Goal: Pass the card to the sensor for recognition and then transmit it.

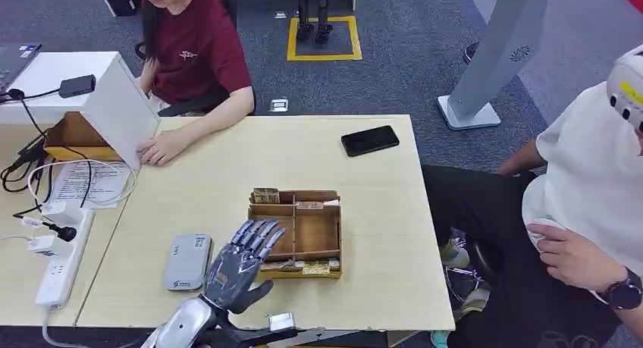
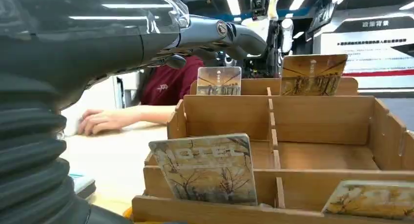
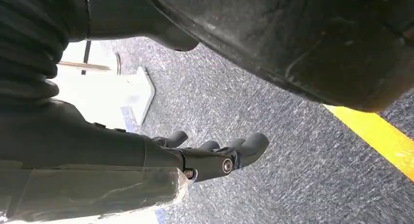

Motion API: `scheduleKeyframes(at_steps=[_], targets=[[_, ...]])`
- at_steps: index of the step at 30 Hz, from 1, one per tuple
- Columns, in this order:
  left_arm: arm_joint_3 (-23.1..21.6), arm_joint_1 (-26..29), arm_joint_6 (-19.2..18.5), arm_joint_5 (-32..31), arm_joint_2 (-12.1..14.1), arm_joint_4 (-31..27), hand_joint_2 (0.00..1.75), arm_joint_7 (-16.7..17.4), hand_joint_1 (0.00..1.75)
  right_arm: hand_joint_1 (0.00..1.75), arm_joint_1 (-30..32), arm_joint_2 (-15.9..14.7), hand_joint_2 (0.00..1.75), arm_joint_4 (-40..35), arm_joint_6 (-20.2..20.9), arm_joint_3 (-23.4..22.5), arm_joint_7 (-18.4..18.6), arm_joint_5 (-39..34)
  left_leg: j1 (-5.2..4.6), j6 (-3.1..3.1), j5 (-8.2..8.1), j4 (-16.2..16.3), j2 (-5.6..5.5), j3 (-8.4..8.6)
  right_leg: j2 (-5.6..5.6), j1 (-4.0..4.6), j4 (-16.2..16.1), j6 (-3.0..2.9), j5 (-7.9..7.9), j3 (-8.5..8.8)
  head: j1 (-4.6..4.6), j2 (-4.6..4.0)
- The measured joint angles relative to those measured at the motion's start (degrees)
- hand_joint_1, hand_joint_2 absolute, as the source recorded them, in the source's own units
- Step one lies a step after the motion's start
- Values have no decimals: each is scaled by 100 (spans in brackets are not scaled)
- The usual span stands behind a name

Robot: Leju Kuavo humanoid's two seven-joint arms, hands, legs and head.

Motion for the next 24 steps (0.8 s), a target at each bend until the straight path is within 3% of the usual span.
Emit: scheduleKeyframes(at_steps=[24], targets=[[133, 60, -129, 310, -129, -7, 175, -258, 0, 0, 1, 0, 175, 0, -2, 0, -63, 0, 0, 0, 0, 0, 0, 0, 0, 0, 0, 0, 0, 0, 0, 0]])
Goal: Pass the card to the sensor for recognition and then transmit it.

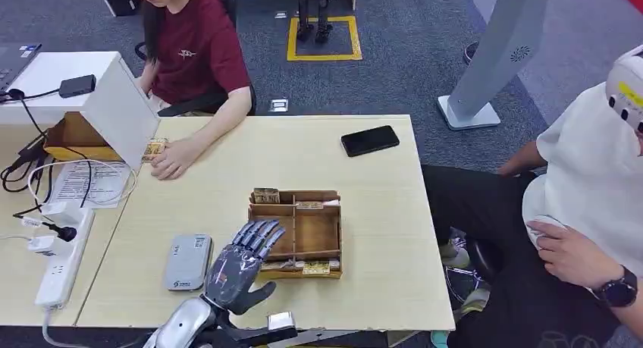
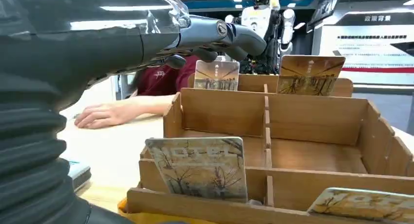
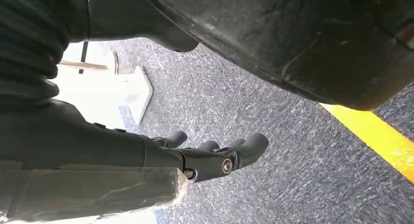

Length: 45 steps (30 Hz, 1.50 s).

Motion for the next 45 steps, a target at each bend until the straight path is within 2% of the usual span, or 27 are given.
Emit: scheduleKeyframes(at_steps=[16, 17, 18, 21, 22, 24, 25, 26, 27, 29, 33, 34, 45], targets=[[0, 48, -76, 127, -6, 0, 175, -33, 0, 0, 4, -2, 175, 0, 24, 0, 2, 0, 1, 0, 0, 0, 0, 0, 0, 0, 0, 0, 0, 0, 0, 0], [2, 50, -76, 127, -7, 2, 175, -33, 9, 0, 4, -2, 175, 0, 22, 0, -2, 0, 1, 0, 0, 0, 0, 0, 0, 0, 0, 0, 0, 0, 0, 0], [0, 52, -76, 127, -7, 2, 175, -35, 120, 0, 4, -2, 175, 0, 22, 0, -2, 0, 0, 0, 0, 0, 0, 0, 0, 0, 0, 0, 0, 0, 0, 0], [2, 53, -116, 125, -4, 20, 175, -31, 120, 0, 3, -2, 175, 2, 20, 0, -13, 0, 0, 0, 0, 0, 0, 0, 0, 0, 0, 0, 0, 0, 0, 0], [2, 53, -120, 127, -4, 33, 175, -26, 175, 0, 3, -2, 175, 0, 20, 0, -13, 0, 0, 0, 0, 0, 0, 0, 0, 0, 0, 0, 0, 0, 0, 0], [2, 56, -127, 133, -4, 44, 175, -22, 164, 0, 3, -2, 175, 2, 20, 0, -13, 0, 0, 0, 0, 0, 0, 0, 0, 0, 0, 0, 0, 0, 0, 0], [2, 55, -129, 133, -4, 57, 175, -22, 164, 0, 3, -2, 175, 0, 20, 0, -13, 0, 0, 0, 0, 0, 0, 0, 0, 0, 0, 0, 0, 0, 0, 0], [2, 56, -133, 133, -4, 68, 175, -22, 175, 0, 3, -2, 175, 2, 20, 0, -13, 0, 1, 0, 0, 0, 0, 0, 0, 0, 0, 0, 0, 0, 0, 0], [2, 56, -133, 133, -4, 79, 175, -22, 164, 0, 3, -2, 175, 2, 20, 0, -13, 0, 1, 0, 0, 0, 0, 0, 0, 0, 0, 0, 0, 0, 0, 0], [4, 56, -133, 133, -4, 83, 175, -20, 169, 0, 3, -2, 175, 2, 20, 0, -13, 0, 1, 0, 0, 0, 0, 0, 0, 0, 0, 0, 0, 0, 0, 0], [4, 54, -133, 138, -4, 83, 175, -20, 154, 0, 3, -2, 175, 0, 20, 0, -15, 0, 1, 0, 0, 0, 0, 0, 0, 0, 0, 0, 0, 0, 0, 0], [7, 52, -133, 142, -4, 83, 175, -17, 157, 0, 3, -2, 175, 0, 22, 0, -15, 0, 1, 0, 0, 0, 0, 0, 0, 0, 0, 0, 0, 0, 0, 0], [26, 53, -133, 164, -4, 83, 175, -17, 154, 0, 3, -2, 175, 2, 22, 0, -26, 0, 1, 0, 0, 0, 0, 0, 0, 0, 0, 0, 0, 0, 0, 0]])
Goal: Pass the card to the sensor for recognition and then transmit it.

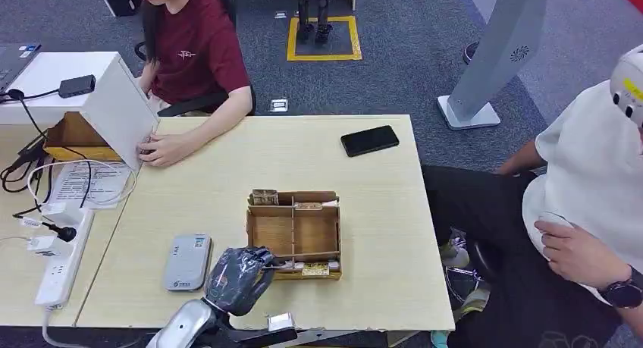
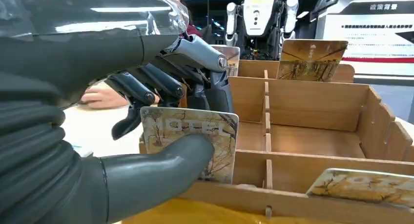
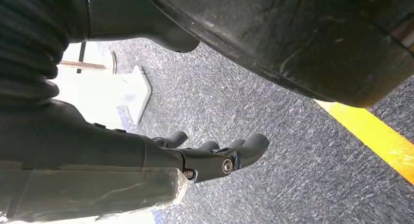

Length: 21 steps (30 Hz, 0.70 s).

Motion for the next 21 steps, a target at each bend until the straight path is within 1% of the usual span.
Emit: scheduleKeyframes(at_steps=[4, 5, 6, 7, 8, 9, 12, 14, 15, 17, 19, 21], targets=[[0, 0, 0, 0, 0, 0, 175, 0, 154, 0, 0, 0, 175, -2, 0, 0, 0, 0, 0, 0, 0, 0, 0, 0, 0, 0, 0, 0, 0, 0, 0, 0], [4, 0, 0, 4, 0, 0, 175, 0, 162, 0, -1, 0, 175, 0, 0, 0, -2, 0, 0, 0, 0, 0, 0, 0, 0, 0, 0, 0, 0, 0, 0, 0], [9, 1, -2, 4, 0, 0, 175, 0, 175, 0, -1, 0, 175, -2, -2, 0, -4, 0, 0, 0, 0, 0, 0, 0, 0, 0, 0, 0, 0, 0, 0, 0], [18, 1, -13, 32, 0, 0, 175, -11, 175, 0, 0, 0, 175, -2, -7, 0, -28, 0, 0, 0, 0, 0, 0, 0, 0, 0, 0, 0, 0, 0, 0, 0], [31, -36, -175, 486, 31, -4, 175, -243, 175, 0, 0, 0, 175, 0, -9, 2, -44, 0, 0, 0, 0, 0, -1, 0, -2, 0, 0, 0, 0, 0, 0, 0], [41, -83, -321, 725, 85, -41, 175, -323, 175, 0, -2, 0, 175, 0, -5, 2, -52, 0, 0, 0, 0, 0, -1, 0, -1, 0, 0, 0, 0, 0, 0, 0], [52, -164, -448, 1037, 166, -123, 175, -455, 175, 0, 0, 0, 175, -2, -4, 2, -68, 0, 0, 2, 3, 0, -1, 1, -1, 0, 0, 0, 0, -1, 0, 0], [79, -340, -746, 1634, 333, -313, 175, -586, 175, 0, -1, -2, 175, -2, 0, 4, -77, 0, 2, 1, 5, 0, -2, 1, -3, 1, 0, -1, 1, -2, 2, 0], [116, -492, -969, 1991, 449, -443, 175, -616, 175, 0, -1, -4, 175, 0, -2, 4, -90, 0, 2, -1, 8, 1, -5, 0, -6, 1, 1, -1, 2, -1, 2, 0], [233, -917, -1426, 2501, 729, -729, 175, -616, 175, 0, -2, -13, 175, 0, -4, 7, -107, -29, 4, -9, 15, 0, -7, 0, -7, 2, 3, -3, 4, -1, 0, 0], [453, -1402, -1756, 2818, 938, -947, 175, -483, 175, 0, -2, -22, 175, 0, -4, 9, -127, -24, 5, -10, 20, 0, -7, 2, -7, 3, 6, -10, 9, -2, 0, 0], [654, -1916, -2022, 2973, 1113, -1001, 175, -284, 175, 0, -6, -24, 175, 0, 9, 13, -129, 0, 8, -12, 26, 0, -9, -1, -9, 7, 7, -16, 13, -2, 2, 0]])
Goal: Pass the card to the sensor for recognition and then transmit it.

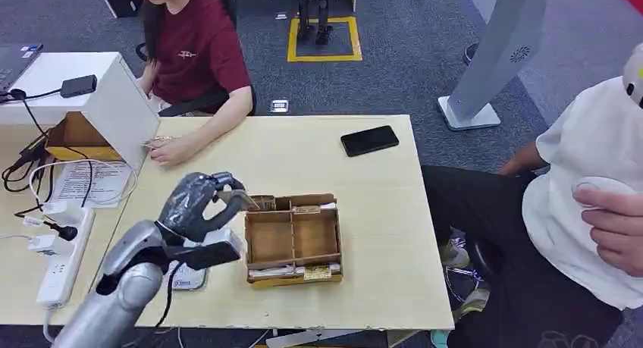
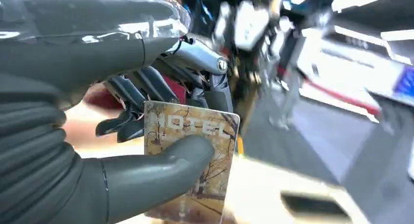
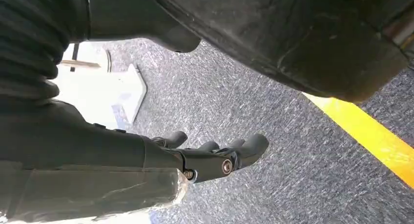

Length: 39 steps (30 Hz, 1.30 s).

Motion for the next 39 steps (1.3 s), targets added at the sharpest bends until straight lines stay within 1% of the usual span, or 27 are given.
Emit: scheduleKeyframes(at_steps=[2, 3, 5, 9, 10, 12, 17, 23, 25, 27, 29, 31, 32, 34, 35, 37, 39], targets=[[250, -510, -209, 52, 172, 22, 175, 194, 175, 0, -4, -2, 175, 0, 35, 13, 0, 0, 1, 0, 0, 0, 8, 1, 4, 3, 1, -4, 5, 0, -2, 0], [352, -731, -246, 43, 240, 72, 175, 253, 175, 0, -4, -2, 175, 0, 50, 24, 0, 0, 1, 0, 0, 0, 10, 1, 6, 5, 1, -3, 6, -1, -2, 0], [522, -1113, -224, -152, 277, 234, 175, 466, 175, 0, -3, -4, 175, 0, 77, 63, 11, 0, 0, -1, 1, 0, 8, 2, 5, 5, 1, -2, 7, -3, -2, 0], [666, -1667, 3, -1070, 173, 758, 175, 1028, 175, 0, -27, -4, 175, 0, 124, 153, 72, 0, -2, 1, 3, 1, 5, 0, 5, 4, 0, 0, 8, -2, -2, 0], [679, -1779, 42, -1206, 116, 893, 175, 1099, 175, 0, -32, -4, 175, 0, 131, 162, 87, 0, -2, 1, 3, 1, 5, -1, 5, 4, 0, 0, 8, -2, -2, 0], [705, -1924, 75, -1294, 23, 1083, 175, 1129, 175, 0, -40, -4, 175, 0, 135, 192, 101, 0, -4, 2, 3, 1, 6, -2, 5, 2, -1, 1, 9, -2, -2, 0], [751, -2056, 103, -1358, -105, 1313, 175, 1160, 175, 0, -52, -4, 175, 0, 135, 251, 120, 0, -4, 3, 2, 2, 9, -2, 8, 2, -3, 3, 10, -5, -2, 0], [762, -2133, 119, -1418, -177, 1432, 175, 1194, 175, 0, -59, -4, 175, 0, 135, 275, 122, 0, -1, 3, 2, 2, 9, -2, 9, 2, -2, 3, 10, -6, -2, 0], [786, -2162, 143, -1752, -239, 1491, 175, 1392, 175, 0, -64, -4, 175, 0, 144, 286, 131, 0, -1, 2, 2, 2, 9, -2, 8, 2, -2, 3, 10, -6, 0, 0], [830, -2223, 228, -2198, -363, 1654, 175, 1608, 175, 0, -81, -4, 175, 0, 162, 315, 146, 0, -1, 2, 2, 2, 7, -2, 7, 3, -2, 3, 10, -5, 0, 0], [909, -2270, 311, -2547, -479, 1830, 175, 1707, 175, 0, -99, -2, 175, 0, 184, 350, 168, 0, -2, 2, 3, 2, 8, -2, 7, 3, -2, 3, 11, -4, -2, 0], [1018, -2280, 381, -2839, -612, 1982, 175, 1700, 175, 0, -110, 2, 175, 0, 192, 389, 190, 0, -3, 2, 3, 2, 8, -2, 7, 3, -2, 4, 11, -3, 0, 0], [1088, -2268, 401, -2992, -675, 2050, 175, 1648, 171, 0, -110, 9, 175, 0, 192, 402, 192, 0, -3, 2, 3, 2, 7, -2, 7, 2, -2, 4, 11, -3, -2, 0], [1215, -2221, 429, -3203, -796, 2166, 175, 1567, 173, 0, -109, 11, 175, 0, 192, 417, 210, 0, -3, 2, 2, 2, 7, -2, 7, 2, -2, 4, 11, -3, -2, 0], [1270, -2191, 431, -3257, -836, 2201, 175, 1536, 168, 0, -109, 13, 175, 0, 192, 424, 219, 0, -3, 3, 2, 2, 7, -3, 8, 2, -2, 4, 11, -3, -2, 0], [1352, -2144, 438, -3342, -934, 2282, 175, 1508, 169, 0, -109, 20, 175, 0, 188, 428, 227, 0, -3, 3, 2, 2, 7, -4, 8, 2, -2, 4, 11, -4, -2, 0], [1387, -2118, 438, -3386, -988, 2343, 175, 1486, 175, 0, -114, 28, 175, 0, 184, 428, 232, 0, -2, 3, 2, 2, 8, -6, 8, 2, -2, 4, 10, -6, 0, 0]])
